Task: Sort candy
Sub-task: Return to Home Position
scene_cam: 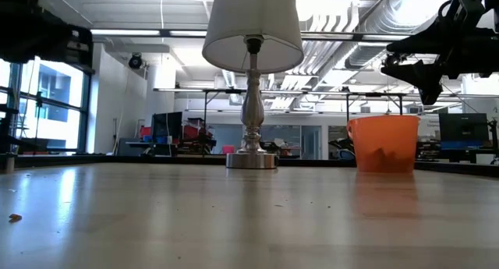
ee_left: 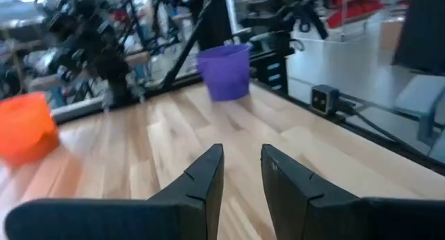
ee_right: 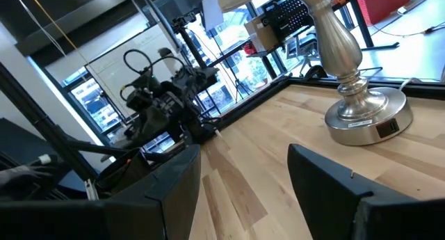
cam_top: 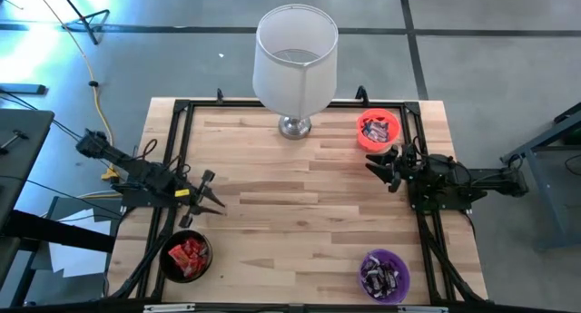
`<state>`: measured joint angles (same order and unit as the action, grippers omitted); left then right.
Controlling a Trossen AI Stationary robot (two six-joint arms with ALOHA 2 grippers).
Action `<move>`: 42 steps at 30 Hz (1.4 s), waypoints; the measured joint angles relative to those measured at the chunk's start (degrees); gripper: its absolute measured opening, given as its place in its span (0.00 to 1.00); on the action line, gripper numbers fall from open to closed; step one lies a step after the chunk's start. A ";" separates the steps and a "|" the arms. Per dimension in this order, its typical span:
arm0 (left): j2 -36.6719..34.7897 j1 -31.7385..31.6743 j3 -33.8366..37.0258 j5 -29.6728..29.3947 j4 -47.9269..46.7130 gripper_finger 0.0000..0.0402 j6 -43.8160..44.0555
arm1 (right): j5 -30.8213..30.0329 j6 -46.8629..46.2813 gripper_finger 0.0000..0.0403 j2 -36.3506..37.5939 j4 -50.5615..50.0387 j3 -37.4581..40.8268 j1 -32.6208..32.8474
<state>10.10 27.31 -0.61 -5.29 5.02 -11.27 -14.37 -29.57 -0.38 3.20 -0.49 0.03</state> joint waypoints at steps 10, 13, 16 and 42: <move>-10.11 -5.47 -0.14 -2.63 -3.31 0.21 -2.83 | 0.00 -0.02 0.52 0.00 -0.02 0.00 0.00; -9.90 -8.61 -0.18 -5.80 -3.02 0.21 -3.86 | 0.00 -0.02 0.52 -0.02 -0.02 0.00 0.00; -9.92 -13.17 -0.18 -8.41 -2.52 0.21 -3.95 | 0.00 0.00 0.52 -0.02 -0.02 0.00 0.00; -9.89 -51.61 -0.16 -14.69 -1.79 0.21 6.22 | 0.00 -0.02 0.52 -0.02 -0.02 0.00 0.00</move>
<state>0.21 -24.30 -0.78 -19.98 3.22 -5.06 -14.37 -29.58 -0.40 3.18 -0.49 0.03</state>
